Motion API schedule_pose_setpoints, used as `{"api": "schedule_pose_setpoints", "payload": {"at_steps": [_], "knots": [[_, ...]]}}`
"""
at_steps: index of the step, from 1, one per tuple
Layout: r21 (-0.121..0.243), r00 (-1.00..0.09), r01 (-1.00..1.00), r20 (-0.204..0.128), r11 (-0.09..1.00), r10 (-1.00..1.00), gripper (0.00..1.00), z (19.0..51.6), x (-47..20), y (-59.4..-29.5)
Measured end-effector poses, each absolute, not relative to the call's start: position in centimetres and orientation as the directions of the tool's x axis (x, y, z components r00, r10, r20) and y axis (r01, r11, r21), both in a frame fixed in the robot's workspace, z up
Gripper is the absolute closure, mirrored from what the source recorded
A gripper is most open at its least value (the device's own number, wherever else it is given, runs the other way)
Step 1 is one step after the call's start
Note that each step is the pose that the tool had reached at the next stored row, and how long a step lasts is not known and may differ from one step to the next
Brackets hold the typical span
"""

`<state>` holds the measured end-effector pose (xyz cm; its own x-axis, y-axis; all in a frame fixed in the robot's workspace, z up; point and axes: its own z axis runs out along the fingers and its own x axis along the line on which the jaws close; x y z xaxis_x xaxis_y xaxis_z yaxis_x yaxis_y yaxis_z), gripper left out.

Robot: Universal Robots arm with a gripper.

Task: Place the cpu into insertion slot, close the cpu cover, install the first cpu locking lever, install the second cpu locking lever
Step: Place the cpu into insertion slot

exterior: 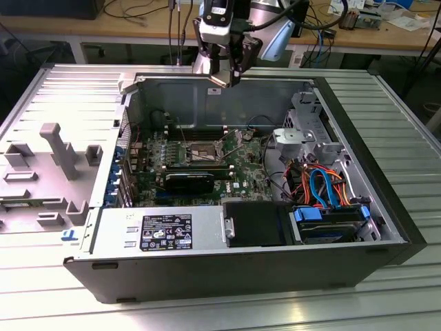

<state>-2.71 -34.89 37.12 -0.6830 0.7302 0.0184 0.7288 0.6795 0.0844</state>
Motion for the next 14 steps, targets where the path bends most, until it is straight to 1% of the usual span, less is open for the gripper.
{"api": "schedule_pose_setpoints", "payload": {"at_steps": [3, 14], "knots": [[0.084, -0.664, 0.746, 0.018, 0.661, 0.747, 0.45, 37.11, -2.71, -34.89], [0.084, -0.661, 0.748, 0.018, 0.658, 0.750, 0.45, 37.11, -2.72, -34.89]]}}
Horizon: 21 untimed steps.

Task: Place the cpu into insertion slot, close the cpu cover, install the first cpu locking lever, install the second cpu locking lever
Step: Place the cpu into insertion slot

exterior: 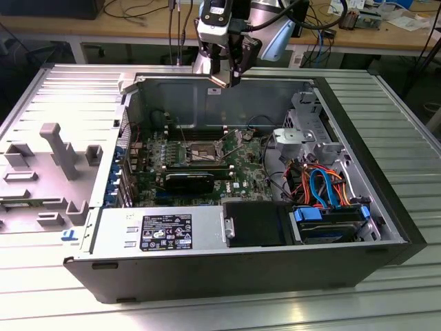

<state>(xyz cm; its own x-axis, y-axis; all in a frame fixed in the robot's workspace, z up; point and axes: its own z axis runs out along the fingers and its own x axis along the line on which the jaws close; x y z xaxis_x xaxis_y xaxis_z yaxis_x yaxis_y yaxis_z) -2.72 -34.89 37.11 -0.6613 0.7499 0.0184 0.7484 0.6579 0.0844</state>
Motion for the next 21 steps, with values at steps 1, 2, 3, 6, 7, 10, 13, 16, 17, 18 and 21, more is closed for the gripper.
{"api": "schedule_pose_setpoints", "payload": {"at_steps": [1, 2, 3, 6, 7, 10, 13, 16, 17, 18, 21], "knots": [[0.084, -0.661, 0.748, 0.018, 0.658, 0.750, 0.45, 37.11, -2.71, -34.89], [0.084, -0.661, 0.749, 0.018, 0.658, 0.750, 0.45, 37.11, -2.71, -34.89], [0.084, -0.661, 0.749, 0.018, 0.658, 0.750, 0.45, 37.11, -2.71, -34.89], [0.084, -0.660, 0.749, 0.018, 0.657, 0.751, 0.45, 37.11, -2.72, -34.89], [0.085, -0.647, 0.761, 0.019, 0.644, 0.762, 0.45, 37.08, -2.72, -34.88], [0.084, -0.578, 0.814, 0.018, 0.575, 0.816, 0.45, 37.03, -2.71, -34.89], [0.085, -0.540, 0.840, 0.019, 0.537, 0.842, 0.45, 37.00, -2.71, -34.89], [0.085, -0.503, 0.862, 0.019, 0.500, 0.864, 0.45, 36.96, -2.72, -34.89], [0.085, -0.498, 0.865, 0.019, 0.495, 0.867, 0.45, 36.96, -2.72, -34.89], [0.085, -0.488, 0.870, 0.019, 0.485, 0.873, 0.45, 36.95, -2.72, -34.89], [0.085, -0.450, 0.890, 0.019, 0.447, 0.893, 0.45, 36.92, -2.72, -34.89]]}}
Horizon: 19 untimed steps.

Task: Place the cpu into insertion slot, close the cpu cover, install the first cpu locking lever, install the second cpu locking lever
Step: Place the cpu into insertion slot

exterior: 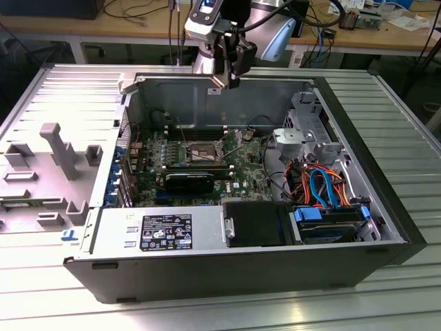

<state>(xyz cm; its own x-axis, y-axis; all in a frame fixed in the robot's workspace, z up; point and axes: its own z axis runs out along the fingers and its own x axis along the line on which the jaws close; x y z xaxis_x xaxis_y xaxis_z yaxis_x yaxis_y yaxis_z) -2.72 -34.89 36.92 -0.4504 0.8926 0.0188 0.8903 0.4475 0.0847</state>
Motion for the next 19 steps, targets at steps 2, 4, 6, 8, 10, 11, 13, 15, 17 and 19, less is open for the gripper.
{"api": "schedule_pose_setpoints", "payload": {"at_steps": [2, 4, 6, 8, 10, 11, 13, 15, 17, 19], "knots": [[0.085, -0.432, 0.899, 0.019, 0.429, 0.902, 0.45, 36.92, -2.71, -34.89], [0.085, -0.431, 0.900, 0.019, 0.428, 0.902, 0.45, 36.92, -2.71, -34.89], [0.085, -0.429, 0.901, 0.019, 0.426, 0.903, 0.45, 36.92, -2.72, -34.89], [0.085, -0.428, 0.901, 0.019, 0.425, 0.903, 0.45, 36.92, -2.72, -34.89], [0.085, -0.427, 0.902, 0.019, 0.424, 0.904, 0.45, 36.92, -2.72, -34.89], [0.085, -0.424, 0.903, 0.019, 0.421, 0.905, 0.45, 36.91, -2.72, -34.88], [0.085, -0.414, 0.908, 0.019, 0.411, 0.910, 0.45, 36.91, -2.72, -34.89], [0.085, -0.393, 0.917, 0.019, 0.390, 0.919, 0.45, 36.91, -2.72, -34.89], [0.085, -0.380, 0.922, 0.019, 0.377, 0.925, 0.45, 36.91, -2.72, -34.89], [0.085, -0.367, 0.928, 0.019, 0.364, 0.930, 0.45, 36.91, -2.72, -34.89]]}}
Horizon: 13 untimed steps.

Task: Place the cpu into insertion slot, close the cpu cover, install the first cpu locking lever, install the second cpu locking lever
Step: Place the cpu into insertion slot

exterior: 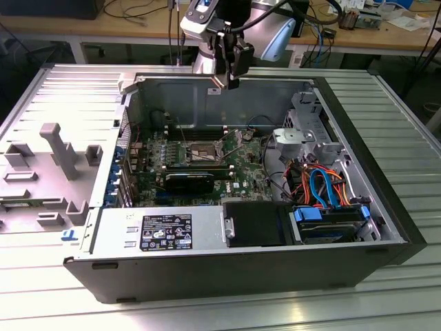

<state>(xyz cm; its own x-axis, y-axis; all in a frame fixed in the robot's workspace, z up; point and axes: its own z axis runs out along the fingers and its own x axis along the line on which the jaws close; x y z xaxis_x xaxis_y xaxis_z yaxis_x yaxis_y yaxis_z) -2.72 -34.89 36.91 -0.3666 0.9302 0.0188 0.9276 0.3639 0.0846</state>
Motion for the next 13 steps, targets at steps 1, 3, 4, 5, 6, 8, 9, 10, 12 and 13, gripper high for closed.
{"api": "schedule_pose_setpoints", "payload": {"at_steps": [1, 3, 4, 5, 6, 8, 9, 10, 12, 13], "knots": [[0.085, -0.355, 0.932, 0.019, 0.352, 0.935, 0.45, 36.91, -2.72, -34.89], [0.085, -0.337, 0.939, 0.019, 0.334, 0.941, 0.45, 36.91, -2.72, -34.89], [0.085, -0.325, 0.943, 0.019, 0.323, 0.945, 0.45, 36.90, -2.72, -34.89], [0.085, -0.320, 0.945, 0.019, 0.317, 0.947, 0.45, 36.90, -2.72, -34.89], [0.085, -0.316, 0.946, 0.019, 0.313, 0.949, 0.45, 36.90, -2.72, -34.89], [0.085, -0.299, 0.951, 0.019, 0.296, 0.954, 0.45, 36.90, -2.72, -34.89], [0.085, -0.288, 0.955, 0.019, 0.285, 0.957, 0.45, 36.90, -2.72, -34.89], [0.085, -0.282, 0.956, 0.019, 0.280, 0.959, 0.45, 36.90, -2.72, -34.89], [0.085, -0.269, 0.960, 0.019, 0.267, 0.963, 0.45, 36.89, -2.72, -34.89], [0.085, -0.263, 0.962, 0.019, 0.260, 0.965, 0.45, 36.89, -2.72, -34.89]]}}
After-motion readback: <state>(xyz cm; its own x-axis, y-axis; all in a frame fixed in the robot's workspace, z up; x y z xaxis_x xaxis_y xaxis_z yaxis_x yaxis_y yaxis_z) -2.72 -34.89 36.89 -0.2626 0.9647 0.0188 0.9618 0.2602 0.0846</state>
